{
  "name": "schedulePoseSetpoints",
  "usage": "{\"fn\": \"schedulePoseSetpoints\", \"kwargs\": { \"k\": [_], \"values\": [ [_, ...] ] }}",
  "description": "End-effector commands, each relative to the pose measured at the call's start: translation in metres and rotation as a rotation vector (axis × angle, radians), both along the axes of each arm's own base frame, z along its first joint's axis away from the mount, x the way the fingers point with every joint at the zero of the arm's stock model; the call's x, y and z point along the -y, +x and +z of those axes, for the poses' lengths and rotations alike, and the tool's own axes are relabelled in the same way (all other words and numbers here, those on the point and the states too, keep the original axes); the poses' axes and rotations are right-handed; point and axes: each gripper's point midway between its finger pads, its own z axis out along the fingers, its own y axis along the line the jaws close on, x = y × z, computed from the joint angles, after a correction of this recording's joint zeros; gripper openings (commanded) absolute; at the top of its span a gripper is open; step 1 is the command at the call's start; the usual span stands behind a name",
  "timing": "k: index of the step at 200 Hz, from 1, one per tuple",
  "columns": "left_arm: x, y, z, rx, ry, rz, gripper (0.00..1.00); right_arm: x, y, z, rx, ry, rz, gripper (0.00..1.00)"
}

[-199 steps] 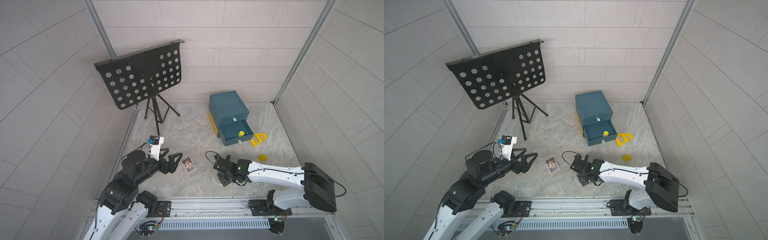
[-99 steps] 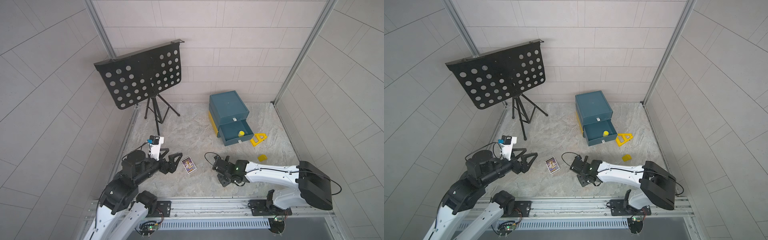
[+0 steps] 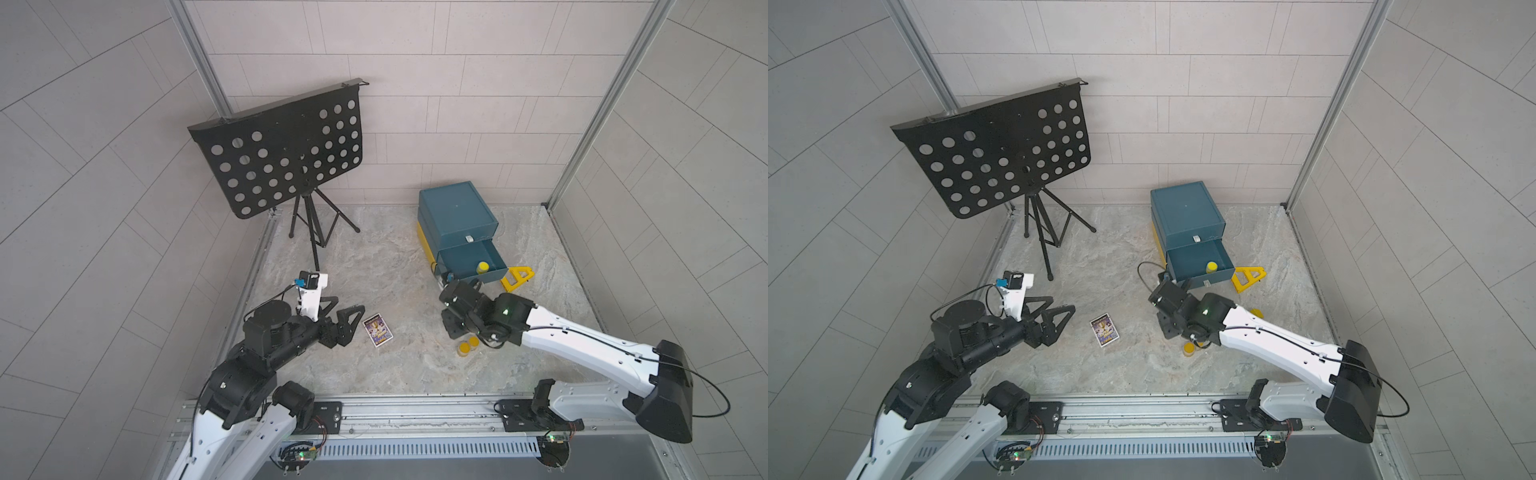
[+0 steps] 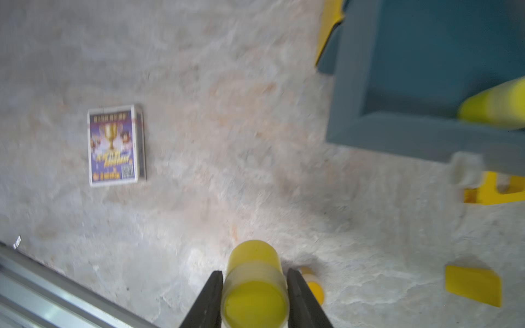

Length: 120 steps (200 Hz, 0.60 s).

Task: Put the paint cans in the drawer according to color
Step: Place the paint can in the drawer.

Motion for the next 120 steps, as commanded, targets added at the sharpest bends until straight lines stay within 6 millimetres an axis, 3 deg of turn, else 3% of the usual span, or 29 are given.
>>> {"fn": "schedulePoseSetpoints", "kwargs": {
  "k": [1, 25, 56, 120],
  "values": [
    [-0.001, 0.002, 0.005, 0.024, -0.009, 0.011, 0.94, 0.034, 0.028, 0.020, 0.020, -0.071, -0.049, 0.28],
    [-0.002, 0.002, 0.005, 0.026, -0.009, 0.013, 0.94, 0.053, 0.068, 0.035, 0.031, -0.054, -0.134, 0.27],
    [-0.002, 0.002, 0.005, 0.027, -0.010, 0.013, 0.94, 0.061, 0.104, 0.033, 0.032, -0.025, -0.202, 0.27],
    [-0.002, 0.002, 0.005, 0.028, -0.008, 0.011, 0.94, 0.064, 0.134, 0.001, -0.010, -0.041, -0.249, 0.27]
  ]
}}
